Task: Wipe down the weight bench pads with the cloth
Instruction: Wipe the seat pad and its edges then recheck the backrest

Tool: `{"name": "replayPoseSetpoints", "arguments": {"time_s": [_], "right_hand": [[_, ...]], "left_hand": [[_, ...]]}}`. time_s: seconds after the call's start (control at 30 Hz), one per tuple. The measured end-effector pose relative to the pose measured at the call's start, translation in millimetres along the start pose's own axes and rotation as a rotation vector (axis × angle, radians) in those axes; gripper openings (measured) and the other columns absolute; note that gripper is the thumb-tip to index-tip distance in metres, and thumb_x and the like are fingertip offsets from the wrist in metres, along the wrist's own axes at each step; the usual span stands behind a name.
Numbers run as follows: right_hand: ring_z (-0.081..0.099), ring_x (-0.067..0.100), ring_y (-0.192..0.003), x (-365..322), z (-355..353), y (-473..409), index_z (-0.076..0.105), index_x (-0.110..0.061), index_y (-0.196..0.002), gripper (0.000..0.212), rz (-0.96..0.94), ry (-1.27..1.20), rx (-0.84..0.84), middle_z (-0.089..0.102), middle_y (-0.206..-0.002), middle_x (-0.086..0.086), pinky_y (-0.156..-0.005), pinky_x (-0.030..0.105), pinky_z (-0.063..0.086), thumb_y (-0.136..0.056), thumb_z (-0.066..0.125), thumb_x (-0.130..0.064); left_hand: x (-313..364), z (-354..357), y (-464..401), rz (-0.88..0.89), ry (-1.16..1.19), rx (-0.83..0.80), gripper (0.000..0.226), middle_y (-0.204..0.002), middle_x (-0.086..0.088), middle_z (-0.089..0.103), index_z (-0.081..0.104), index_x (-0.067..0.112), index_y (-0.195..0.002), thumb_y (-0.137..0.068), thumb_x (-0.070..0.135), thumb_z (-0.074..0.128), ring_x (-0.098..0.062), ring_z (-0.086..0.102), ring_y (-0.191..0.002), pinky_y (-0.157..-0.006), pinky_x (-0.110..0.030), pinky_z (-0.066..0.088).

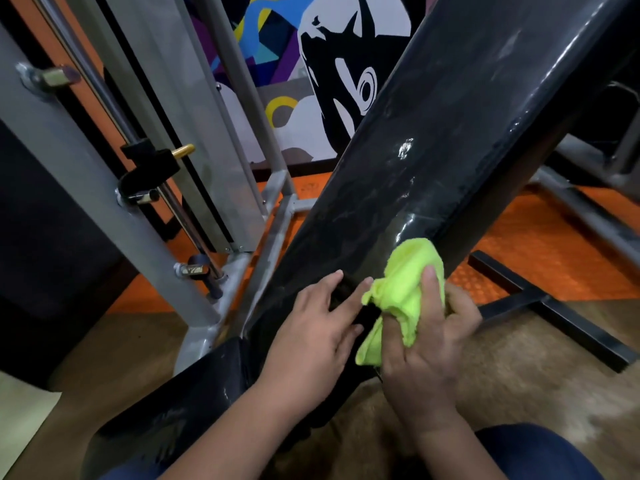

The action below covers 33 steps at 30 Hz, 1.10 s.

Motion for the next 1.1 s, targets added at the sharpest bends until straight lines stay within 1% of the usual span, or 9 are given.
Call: {"name": "replayPoseSetpoints", "arguments": {"time_s": [0.13, 0.2, 0.3, 0.43, 0.57, 0.7, 0.8, 0.93, 1.1], "right_hand": [[0.037, 0.018, -0.126, 0.5, -7.9, -8.7, 0.027, -0.021, -0.153, 0.072, 0.015, -0.008, 0.035, 0.029, -0.135, 0.018, -0.109, 0.021, 0.034, -0.088, 0.056, -0.013], [0.036, 0.015, -0.128, 2.1, -8.3, -18.2, 0.028, -0.013, -0.152, 0.072, 0.065, -0.051, 0.077, 0.029, -0.135, 0.022, -0.109, 0.025, 0.035, -0.088, 0.059, -0.006], [0.032, 0.007, -0.13, -7.9, -8.0, -21.4, 0.03, -0.01, -0.151, 0.068, 0.02, -0.061, 0.071, 0.029, -0.135, 0.02, -0.11, 0.021, 0.03, -0.089, 0.058, -0.007], [0.027, 0.005, -0.13, 12.1, -23.9, -51.2, 0.025, -0.019, -0.154, 0.074, 0.099, -0.029, 0.155, 0.028, -0.134, 0.021, -0.11, 0.02, 0.028, -0.09, 0.061, -0.01], [0.032, 0.014, -0.128, 1.7, -21.7, -65.3, 0.032, -0.014, -0.151, 0.071, 0.04, -0.02, 0.13, 0.027, -0.135, 0.015, -0.109, 0.026, 0.032, -0.089, 0.063, -0.006], [0.035, 0.02, -0.126, 11.9, -29.9, -86.9, 0.033, -0.016, -0.152, 0.068, 0.119, -0.016, 0.189, 0.03, -0.134, 0.021, -0.106, 0.019, 0.031, -0.09, 0.061, -0.011], [0.033, 0.016, -0.125, 4.7, -29.3, -94.3, 0.035, -0.014, -0.152, 0.068, 0.08, -0.002, 0.182, 0.03, -0.133, 0.02, -0.106, 0.021, 0.032, -0.089, 0.062, -0.009], [0.033, 0.009, -0.123, 14.1, -42.8, -109.0, 0.034, -0.013, -0.152, 0.066, 0.1, -0.018, 0.244, 0.033, -0.131, 0.021, -0.103, 0.014, 0.03, -0.091, 0.061, -0.01], [0.038, 0.02, -0.123, 6.3, -41.8, -124.2, 0.035, -0.013, -0.152, 0.066, 0.072, -0.027, 0.211, 0.032, -0.131, 0.021, -0.103, 0.02, 0.034, -0.092, 0.061, -0.008]], "left_hand": [[14.3, -6.0, -17.0, 0.113, -0.012, 0.052, 0.062, -0.155, -0.004, 0.038, 0.036, 0.041, -0.151, -0.097, 0.022, 0.06, -0.024, 0.038, -0.136, -0.102, -0.038, 0.045], [20.7, -8.5, -29.3, 0.14, -0.006, 0.06, 0.05, -0.155, -0.007, 0.04, 0.048, 0.035, -0.144, -0.097, 0.022, 0.056, -0.029, 0.04, -0.136, -0.101, -0.044, 0.049], [25.2, -13.1, -43.4, 0.135, 0.013, 0.085, 0.036, -0.156, -0.007, 0.039, 0.064, 0.027, -0.129, -0.096, 0.028, 0.05, -0.03, 0.039, -0.138, -0.099, -0.05, 0.051], [32.5, -20.6, -55.7, 0.204, -0.004, 0.118, 0.053, -0.156, -0.008, 0.039, 0.046, 0.032, -0.149, -0.099, 0.019, 0.056, -0.028, 0.039, -0.135, -0.099, -0.048, 0.051], [39.0, -28.0, -76.3, 0.208, -0.025, 0.141, 0.051, -0.155, -0.009, 0.04, 0.048, 0.031, -0.146, -0.096, 0.023, 0.042, -0.032, 0.041, -0.134, -0.094, -0.051, 0.053], [50.1, -33.3, -93.5, 0.248, -0.035, 0.162, 0.053, -0.151, -0.008, 0.045, 0.049, 0.031, -0.146, -0.095, 0.019, 0.054, -0.032, 0.048, -0.122, -0.086, -0.048, 0.055], [56.5, -38.9, -105.6, 0.234, -0.041, 0.183, 0.046, -0.149, -0.007, 0.046, 0.05, 0.032, -0.14, -0.094, 0.024, 0.049, -0.033, 0.049, -0.119, -0.081, -0.046, 0.056], [57.8, -38.1, -109.5, 0.225, -0.061, 0.147, 0.054, -0.15, -0.003, 0.04, 0.043, 0.037, -0.149, -0.098, 0.027, 0.055, -0.029, 0.043, -0.119, -0.084, -0.046, 0.055], [59.0, -39.0, -114.1, 0.197, -0.079, 0.144, 0.053, -0.147, -0.001, 0.039, 0.041, 0.038, -0.149, -0.096, 0.037, 0.033, -0.028, 0.042, -0.117, -0.083, -0.047, 0.055]]}}
Point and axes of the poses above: each hand's wrist, its own y-axis away from the middle knuckle, its own z-axis out of the palm, x = y × z, the point moved 6 cm from there along -y, towards the middle knuckle
